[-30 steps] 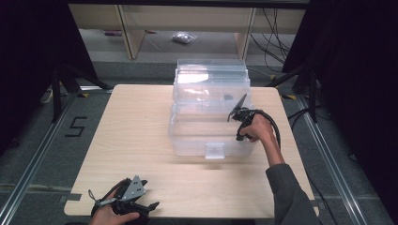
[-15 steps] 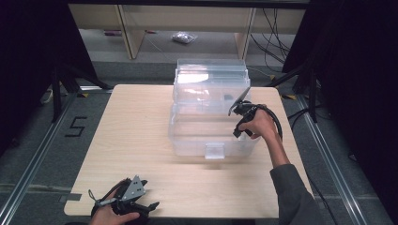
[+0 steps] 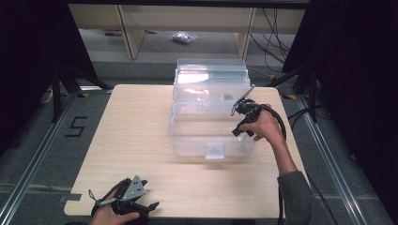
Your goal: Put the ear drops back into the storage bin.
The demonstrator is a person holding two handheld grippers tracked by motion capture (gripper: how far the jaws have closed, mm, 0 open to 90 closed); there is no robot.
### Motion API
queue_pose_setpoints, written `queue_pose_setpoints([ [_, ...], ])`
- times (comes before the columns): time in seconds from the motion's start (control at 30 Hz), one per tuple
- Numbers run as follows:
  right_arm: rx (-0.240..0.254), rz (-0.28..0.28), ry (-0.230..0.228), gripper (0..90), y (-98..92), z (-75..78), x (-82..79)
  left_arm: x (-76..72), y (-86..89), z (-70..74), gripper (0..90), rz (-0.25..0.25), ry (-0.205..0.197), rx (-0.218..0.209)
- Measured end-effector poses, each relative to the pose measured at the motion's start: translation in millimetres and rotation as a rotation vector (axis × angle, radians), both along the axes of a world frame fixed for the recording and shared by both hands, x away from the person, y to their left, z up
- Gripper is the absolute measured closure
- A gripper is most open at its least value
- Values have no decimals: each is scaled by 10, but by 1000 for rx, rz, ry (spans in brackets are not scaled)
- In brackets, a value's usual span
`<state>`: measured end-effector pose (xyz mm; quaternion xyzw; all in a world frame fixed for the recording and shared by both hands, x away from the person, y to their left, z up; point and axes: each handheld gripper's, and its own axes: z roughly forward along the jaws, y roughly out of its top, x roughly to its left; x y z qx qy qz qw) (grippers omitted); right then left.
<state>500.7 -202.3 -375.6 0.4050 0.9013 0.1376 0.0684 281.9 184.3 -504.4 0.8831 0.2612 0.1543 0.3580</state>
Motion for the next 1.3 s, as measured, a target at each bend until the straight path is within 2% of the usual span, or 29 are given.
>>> queue_pose_setpoints([
  [0.23, 8, 9, -23, 292, 32, 38, -61, 2, 1, 0, 166, 0, -2, 3],
  [0.27, -6, -2, -24, 292, 34, 42, -72, 8, 0, -3, 166, 1, 1, 8],
  [0.3, 1, 18, -37, 291, 29, 44, -80, 8, 1, -3, 166, 1, 2, 8],
  [0.47, 5, 3, -34, 272, 38, 38, -135, 11, 2, -2, 166, -4, 0, 12],
  [0.53, 22, 19, -54, 262, 28, 38, -138, 16, 5, 1, 166, -12, -6, 18],
  [0.57, 47, 5, -39, 261, 41, 44, -156, 11, 2, -3, 166, -3, 1, 10],
  [0.77, 63, -4, -51, 250, 44, 69, -203, 9, 2, -2, 166, -1, 2, 8],
  [0.93, 69, 18, -67, 243, 48, 77, -231, 10, 2, -3, 166, -1, 4, 8],
  [1.03, 68, -2, -60, 238, 63, 92, -269, 11, 2, -4, 166, -1, 4, 9],
  [1.1, 80, 12, -52, 236, 60, 96, -275, 11, 3, -3, 166, -1, 4, 9],
  [1.13, 74, 13, -75, 236, 60, 100, -286, 10, 2, -4, 166, 0, 5, 7],
  [1.3, 76, 17, -85, 234, 69, 112, -328, 10, 3, -2, 166, 0, 4, 9],
])
